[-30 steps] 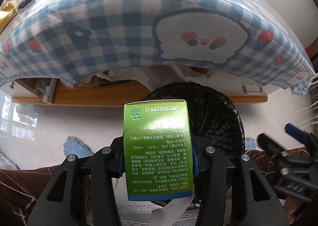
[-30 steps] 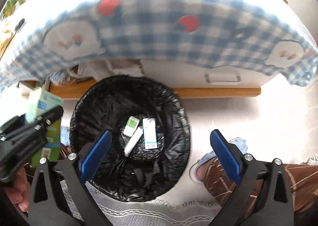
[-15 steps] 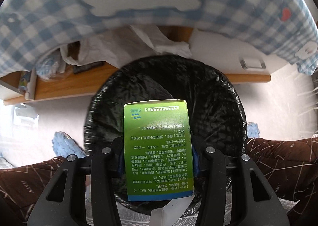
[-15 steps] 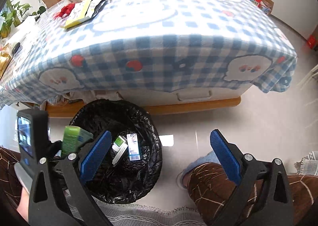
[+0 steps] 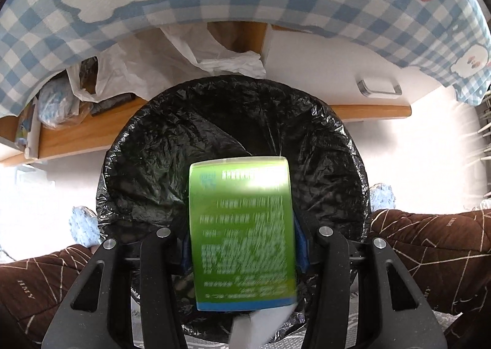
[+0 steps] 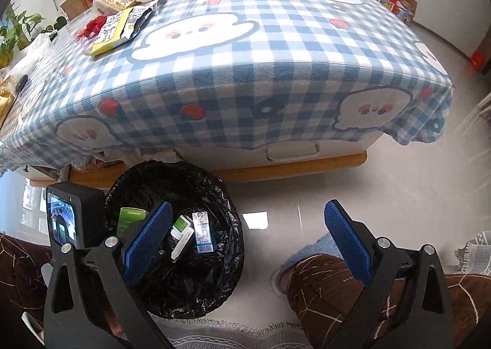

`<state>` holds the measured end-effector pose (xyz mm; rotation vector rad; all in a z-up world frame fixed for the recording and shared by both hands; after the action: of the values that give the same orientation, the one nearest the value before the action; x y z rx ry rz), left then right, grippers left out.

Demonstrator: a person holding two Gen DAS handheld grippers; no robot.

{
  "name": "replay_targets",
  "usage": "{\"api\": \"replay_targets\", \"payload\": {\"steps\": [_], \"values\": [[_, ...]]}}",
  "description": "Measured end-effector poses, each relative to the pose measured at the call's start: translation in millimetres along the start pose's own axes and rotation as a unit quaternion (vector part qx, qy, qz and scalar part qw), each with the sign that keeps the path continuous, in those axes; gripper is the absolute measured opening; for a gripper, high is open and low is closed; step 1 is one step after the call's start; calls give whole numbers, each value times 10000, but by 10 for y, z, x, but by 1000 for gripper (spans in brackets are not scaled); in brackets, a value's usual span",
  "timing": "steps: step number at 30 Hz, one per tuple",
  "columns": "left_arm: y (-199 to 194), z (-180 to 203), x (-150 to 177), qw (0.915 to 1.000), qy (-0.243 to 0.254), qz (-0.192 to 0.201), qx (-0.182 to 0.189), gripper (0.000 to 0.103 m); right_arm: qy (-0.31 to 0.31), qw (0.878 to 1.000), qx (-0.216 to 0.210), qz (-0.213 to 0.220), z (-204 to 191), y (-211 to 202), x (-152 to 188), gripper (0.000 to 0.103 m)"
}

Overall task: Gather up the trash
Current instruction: 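Lower the green box into the bin and open the left tool, then raise both tools back toward the table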

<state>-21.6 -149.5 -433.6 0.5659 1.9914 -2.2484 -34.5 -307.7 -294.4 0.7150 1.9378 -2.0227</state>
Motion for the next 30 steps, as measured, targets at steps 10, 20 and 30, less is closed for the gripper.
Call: {"api": "replay_targets", "payload": {"steps": [10,20,30], "values": [[-296,-78,-182,9992,-39,392,-65,79,38,9999,20,106,5,-45,-63,95],[-1029,-244,-542,9917,-205,1260,-184,97,-1,9987,10,508,-1,-289,-321,95],[-1634,-489,-881,9850,-255,1681,-292,97,-211,9953,9,949,-96,-558,-617,95]]}}
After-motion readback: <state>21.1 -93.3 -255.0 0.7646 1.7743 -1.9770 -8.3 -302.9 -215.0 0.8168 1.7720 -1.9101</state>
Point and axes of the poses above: each gripper's, at about its wrist camera, not at the fingertips, and y roughly the way its jaws point, z to its right, x to its underside, the point moved 9 cm from there along y, roughly the way its jaws point, and after that the axes turned 6 degrees about z, right-handed, at the moved point
